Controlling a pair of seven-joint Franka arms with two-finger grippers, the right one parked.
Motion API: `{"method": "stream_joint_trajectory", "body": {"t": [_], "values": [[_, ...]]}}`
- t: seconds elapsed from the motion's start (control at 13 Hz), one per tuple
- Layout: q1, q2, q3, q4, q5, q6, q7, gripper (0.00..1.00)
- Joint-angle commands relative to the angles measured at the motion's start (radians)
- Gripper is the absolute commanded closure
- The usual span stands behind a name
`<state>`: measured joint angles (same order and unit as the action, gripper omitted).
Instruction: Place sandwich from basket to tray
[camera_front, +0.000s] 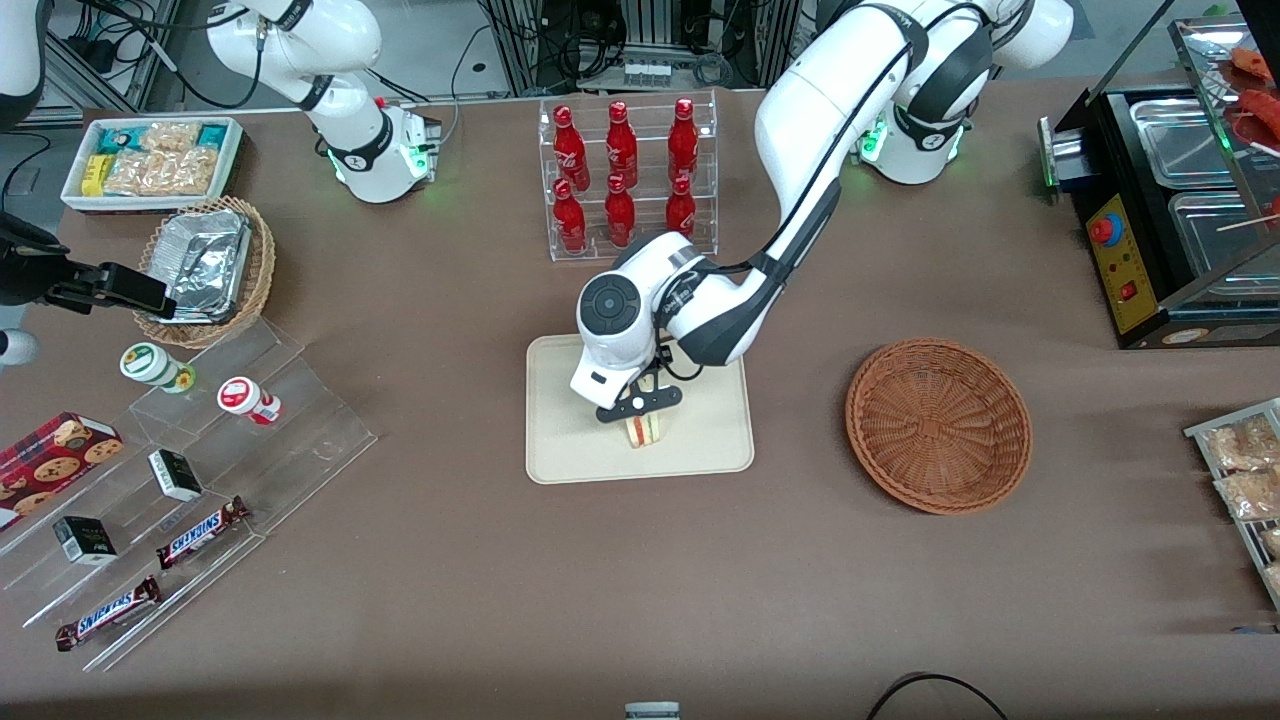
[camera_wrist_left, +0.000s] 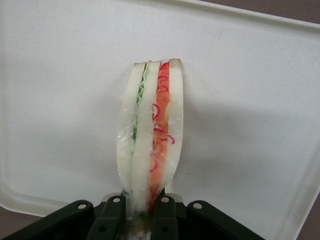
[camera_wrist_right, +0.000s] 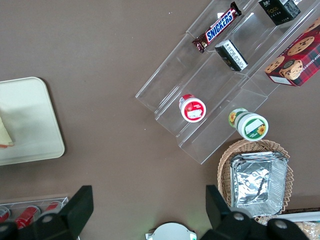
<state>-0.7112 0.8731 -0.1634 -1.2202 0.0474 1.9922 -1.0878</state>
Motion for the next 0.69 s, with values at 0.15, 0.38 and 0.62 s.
{"method": "stream_joint_trajectory", "body": {"t": [0.15, 0.38, 0.62], "values": [[-0.011, -0.017, 0.008, 0.034, 0.04, -0.012, -0.03, 0.0], [-0.01, -0.055, 0.008, 0.034, 0.038, -0.044, -0.027, 0.0], [0.006, -0.126, 0.01, 0.034, 0.046, -0.108, 0.069, 0.0]]}}
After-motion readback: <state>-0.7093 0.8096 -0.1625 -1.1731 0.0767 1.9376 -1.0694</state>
